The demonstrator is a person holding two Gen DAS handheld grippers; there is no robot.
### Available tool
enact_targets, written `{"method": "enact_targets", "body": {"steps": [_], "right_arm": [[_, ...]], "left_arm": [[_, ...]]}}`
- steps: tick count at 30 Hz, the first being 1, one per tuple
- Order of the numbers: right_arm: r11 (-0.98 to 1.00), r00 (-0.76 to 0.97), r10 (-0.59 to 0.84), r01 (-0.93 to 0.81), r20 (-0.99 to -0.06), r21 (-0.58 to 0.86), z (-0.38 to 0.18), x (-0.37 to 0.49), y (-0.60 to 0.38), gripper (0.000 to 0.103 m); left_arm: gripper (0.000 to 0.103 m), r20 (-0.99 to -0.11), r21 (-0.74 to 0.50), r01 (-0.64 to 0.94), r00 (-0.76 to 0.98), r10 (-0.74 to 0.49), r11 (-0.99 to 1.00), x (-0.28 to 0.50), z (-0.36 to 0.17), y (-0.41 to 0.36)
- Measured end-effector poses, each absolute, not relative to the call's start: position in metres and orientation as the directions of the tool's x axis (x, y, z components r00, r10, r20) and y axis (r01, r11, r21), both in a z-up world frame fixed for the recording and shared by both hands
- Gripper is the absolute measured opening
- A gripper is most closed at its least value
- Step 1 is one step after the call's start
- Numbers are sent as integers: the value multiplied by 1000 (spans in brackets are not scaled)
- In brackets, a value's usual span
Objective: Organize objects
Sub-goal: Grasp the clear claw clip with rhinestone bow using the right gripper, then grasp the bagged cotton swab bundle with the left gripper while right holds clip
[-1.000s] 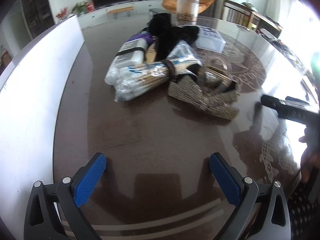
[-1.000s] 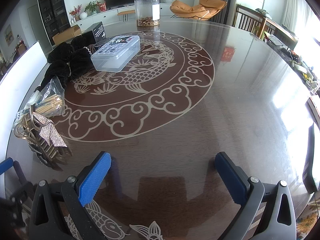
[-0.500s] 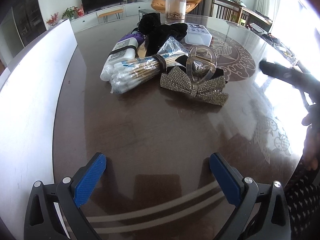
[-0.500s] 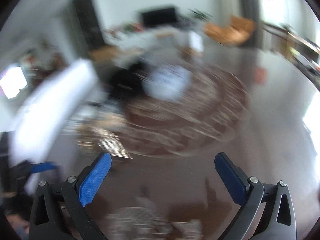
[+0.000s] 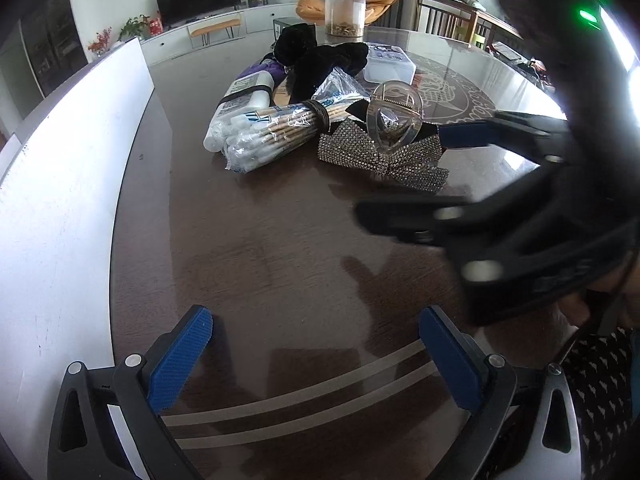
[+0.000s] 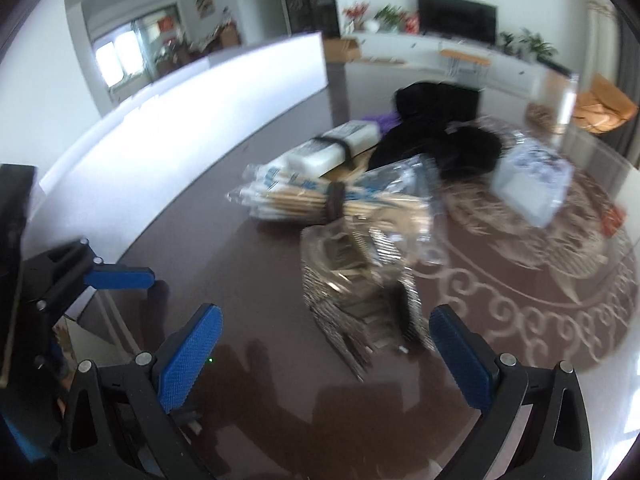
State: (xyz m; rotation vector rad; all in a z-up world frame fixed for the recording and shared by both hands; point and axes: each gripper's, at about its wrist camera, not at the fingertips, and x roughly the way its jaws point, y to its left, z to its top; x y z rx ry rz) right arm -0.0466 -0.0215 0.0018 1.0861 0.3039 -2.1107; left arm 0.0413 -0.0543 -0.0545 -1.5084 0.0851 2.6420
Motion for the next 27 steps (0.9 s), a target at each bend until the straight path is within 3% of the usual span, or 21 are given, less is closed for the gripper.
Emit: {"method": "enact_targets", "body": {"steps": [2,3,4,6,17,22,27], "right_arm": [[-706,-371,-489,700,-789,108,1,-49,-28,81],[-712,-387,-486,695,-783,98,2,-49,-28,60],[-721,-390,-489,685,-780,109,3,-50,-25,56],[-732,-383,-507,664,-772,152,5,-49,-16,56],[-921,-573,-294,384,-765,66,20,-30,49,56],[-931,-554,-248,364,-794,37,8,-46,49,56],[-934,-550,-257,353,-795,58,6,-48,53,56]], "left_arm": [[103,-859,-1,-112,-508,58,-994,42,-54,-55],[103,-858,-1,-111,-510,58,-994,43,-54,-55],[103,-858,-1,-110,-511,57,-994,43,-54,-55],[103,-858,0,-103,-511,53,-995,42,-54,-54],[103,-854,0,-89,-519,47,-996,34,-54,-52],[103,-885,-8,-97,-463,52,-995,20,-52,-52],[103,-852,3,-95,-521,47,-996,3,-29,-58]]}}
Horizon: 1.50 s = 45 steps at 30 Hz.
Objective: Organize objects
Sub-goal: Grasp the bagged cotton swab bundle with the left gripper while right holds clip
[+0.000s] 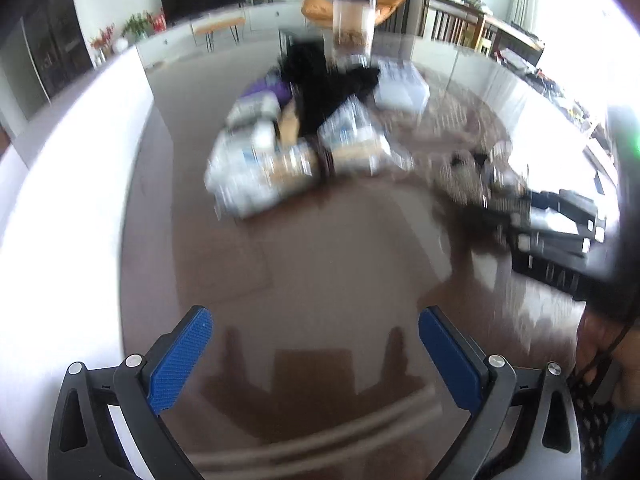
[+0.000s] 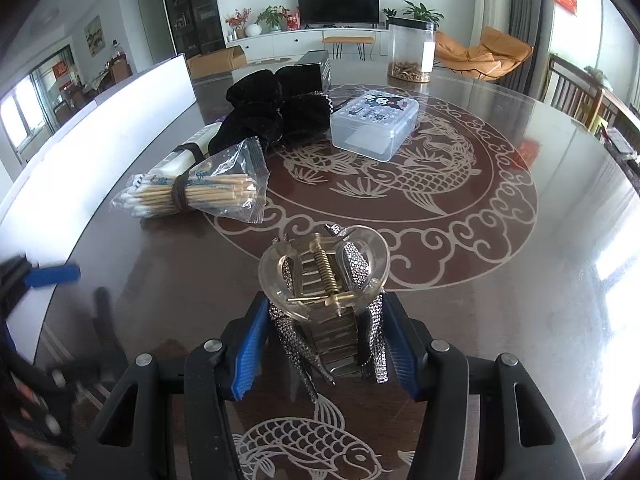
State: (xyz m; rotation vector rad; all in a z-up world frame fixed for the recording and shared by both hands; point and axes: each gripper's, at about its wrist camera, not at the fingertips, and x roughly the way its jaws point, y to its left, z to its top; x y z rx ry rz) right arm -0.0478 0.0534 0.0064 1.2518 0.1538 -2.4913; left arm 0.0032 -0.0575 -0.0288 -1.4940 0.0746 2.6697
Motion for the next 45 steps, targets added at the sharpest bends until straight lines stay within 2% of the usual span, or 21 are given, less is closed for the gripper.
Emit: {"method": "enact_targets", "body": {"steps": [6,10,17,21,24,27,29,37,45], "right_arm": [[-935,-549,-270,347,-791,79,6,-47,55,57],[-941,-552,-270,324,-789,95,7,-45,60,57],[-957,-563,-255,260,-786,124,8,-48,73,57],[-958,-563,-257,256,-785,130,8,-48,75,56],[-959,-568,-258,251,-782,134,10,-48,76,56],[-960,-569,-259,238,-780,145,10,-49,80,56],[-961,-565,-258,231,-784,150,9,-50,81,57],[-963,-567,-249,232,-785,137,9,-50,80,57],[-964,-570,-240,235,-786,124,9,-50,78,57]], "left_arm": [[103,-774,143,-71,-629,-67,-987,-41,-10,-49],[103,-746,194,-97,-660,-83,-976,-73,-17,-35],[103,-792,192,-162,-608,-55,-968,-75,-45,-21],[103,-805,181,-261,-593,10,-948,-52,-43,-10],[103,-827,111,-334,-553,99,-936,-36,-38,-7],[103,-830,40,-333,-536,154,-942,-29,-29,-15],[103,-825,31,-302,-546,146,-953,-30,-26,-22],[103,-834,125,-231,-552,24,-965,-56,-44,-23],[103,-839,59,-197,-541,58,-979,-64,-48,-32]]}}
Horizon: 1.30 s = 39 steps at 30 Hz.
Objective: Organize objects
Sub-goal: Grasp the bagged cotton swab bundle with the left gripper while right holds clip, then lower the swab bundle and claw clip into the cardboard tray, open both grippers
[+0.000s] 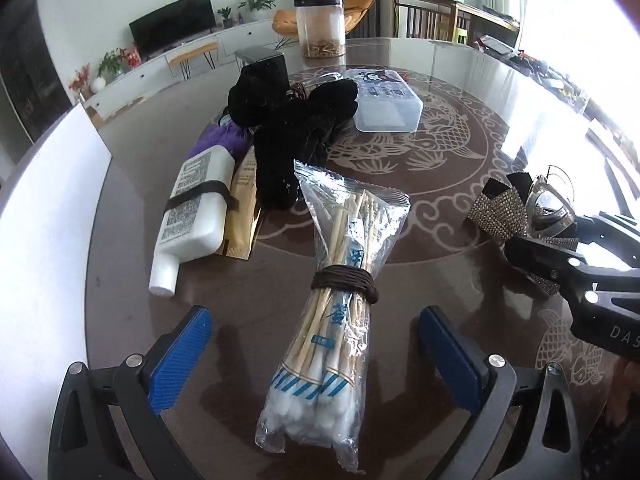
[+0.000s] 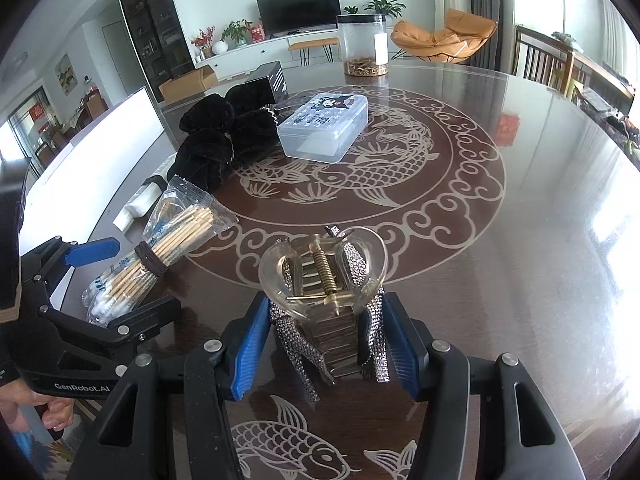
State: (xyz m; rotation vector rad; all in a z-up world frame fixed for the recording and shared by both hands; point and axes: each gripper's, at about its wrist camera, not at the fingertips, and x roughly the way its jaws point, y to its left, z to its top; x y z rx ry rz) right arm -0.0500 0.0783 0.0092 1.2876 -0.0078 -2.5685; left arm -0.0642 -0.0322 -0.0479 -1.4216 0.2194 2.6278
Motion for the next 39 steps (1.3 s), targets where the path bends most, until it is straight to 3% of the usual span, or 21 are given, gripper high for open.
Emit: {"method": "enact_targets", "body": {"steps": [7,8,10,14,15,17,18,23,31,35,39], "right_arm": [[-965,-570,-230,240,-789,108,9,-49,77,59],[-964,-569,-230,242,-789,106,9,-50,76,61],[-966,-567,-219,242,-794,94,8,-50,74,80],[-966,-561,-207,244,-801,79,5,-53,71,83],[-965,-559,-210,252,-802,76,5,-55,69,83],[-958,-559,-222,279,-799,71,6,-58,65,73],[-956,-562,-227,286,-796,70,7,-58,64,58],[-949,-545,-274,289,-792,129,16,-55,66,55],[-898,-562,-417,376,-714,229,89,-18,30,55],[-824,-534,-541,492,-649,281,135,1,-23,55],[-701,-433,-673,631,-600,331,167,18,-101,55]], "left_arm": [[103,-845,-3,-172,-526,94,-985,-69,-51,-38],[103,-844,-3,-170,-528,93,-985,-67,-52,-37],[103,-847,-1,-158,-525,85,-987,-68,-53,-36],[100,-873,-1,-168,-481,83,-986,-70,-52,-32],[91,-863,1,-169,-499,85,-986,-68,-49,-33],[34,-836,4,-184,-539,98,-983,-62,-41,-31],[29,-838,1,-187,-536,101,-982,-61,-40,-29],[28,-816,-78,-159,-557,155,-984,-46,-29,-37],[28,-714,-279,-107,-641,281,-954,19,52,-92],[28,-673,-289,-34,-704,229,-957,46,96,-156],[28,-689,-247,131,-721,79,-960,66,112,-238]]}}
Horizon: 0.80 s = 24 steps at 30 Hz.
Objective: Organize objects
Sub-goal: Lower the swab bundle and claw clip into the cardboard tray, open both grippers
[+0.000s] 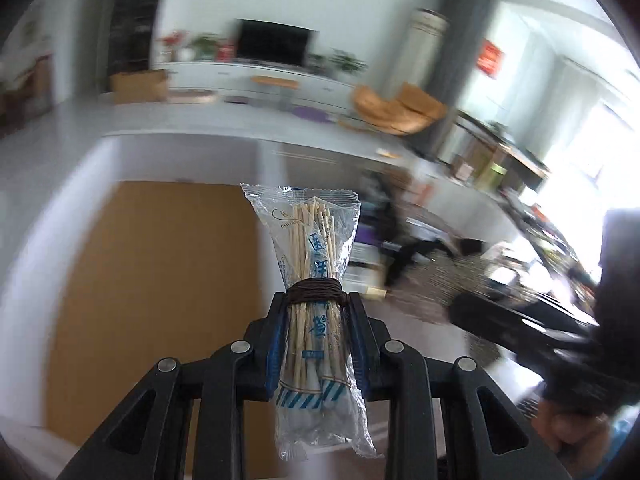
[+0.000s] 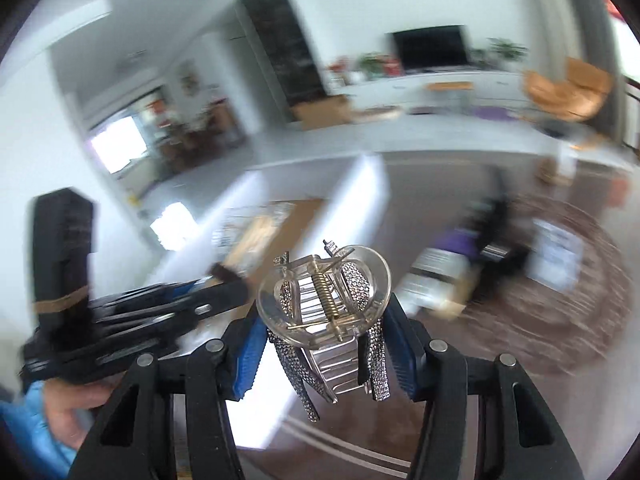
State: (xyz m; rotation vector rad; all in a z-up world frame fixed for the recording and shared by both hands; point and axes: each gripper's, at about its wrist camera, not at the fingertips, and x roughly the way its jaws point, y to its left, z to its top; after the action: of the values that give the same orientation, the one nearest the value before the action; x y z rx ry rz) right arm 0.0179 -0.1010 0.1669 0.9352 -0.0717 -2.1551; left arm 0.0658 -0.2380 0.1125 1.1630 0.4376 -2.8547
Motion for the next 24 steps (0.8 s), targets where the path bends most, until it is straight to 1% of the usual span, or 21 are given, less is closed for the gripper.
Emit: {"method": "enact_targets", "body": {"steps": [2,4,6,8,11,12,13,14,15,16,18,19,21,23,24], "right_arm": [[-632,-356,-719,693,-597,347,173,25,-144,55],[-578,-295,-732,747,-614,329,174,33,-186,55],[-549,-264,-716,785,-647,287,167,40,-223,55],[-527,-219,-696,803,-684,280,154,45,-250,55],[-506,-164,-663,818,-731,276,135,51,-278,56],[-497,-144,-638,827,-757,263,127,53,-289,56],[-495,-137,-615,834,-777,245,122,56,-295,59],[-491,-135,-595,842,-792,225,118,58,-301,62],[-488,-139,-589,846,-796,214,116,60,-301,71],[-488,-149,-588,849,-795,202,116,61,-299,77],[-490,-174,-601,851,-780,187,120,65,-291,83],[-490,-185,-615,851,-766,188,123,65,-285,84],[-491,-209,-646,850,-734,190,133,68,-271,85],[-503,-256,-677,845,-690,180,147,69,-247,88],[-518,-293,-685,839,-667,164,152,70,-235,92]], "left_arm": [[28,-712,-189,239,-702,-35,-952,76,111,-275],[28,-742,-162,324,-663,-102,-932,82,101,-309],[28,-777,-127,398,-610,-158,-909,88,86,-336],[29,-806,-110,438,-565,-178,-892,94,70,-357],[30,-858,-166,499,-498,-125,-851,100,47,-386],[31,-880,-162,521,-460,-115,-838,102,39,-392],[43,-893,-148,537,-433,-121,-830,102,34,-394],[67,-902,-123,554,-408,-140,-823,103,31,-396],[81,-904,-104,564,-398,-159,-819,103,31,-397],[93,-901,-81,577,-391,-187,-813,104,34,-395],[95,-888,-54,591,-397,-232,-805,113,37,-391],[95,-883,-53,596,-402,-241,-801,114,39,-391],[95,-866,-74,612,-431,-254,-788,115,42,-389],[95,-843,-96,622,-466,-269,-777,114,47,-384],[95,-827,-105,624,-488,-280,-774,115,52,-378]]}}
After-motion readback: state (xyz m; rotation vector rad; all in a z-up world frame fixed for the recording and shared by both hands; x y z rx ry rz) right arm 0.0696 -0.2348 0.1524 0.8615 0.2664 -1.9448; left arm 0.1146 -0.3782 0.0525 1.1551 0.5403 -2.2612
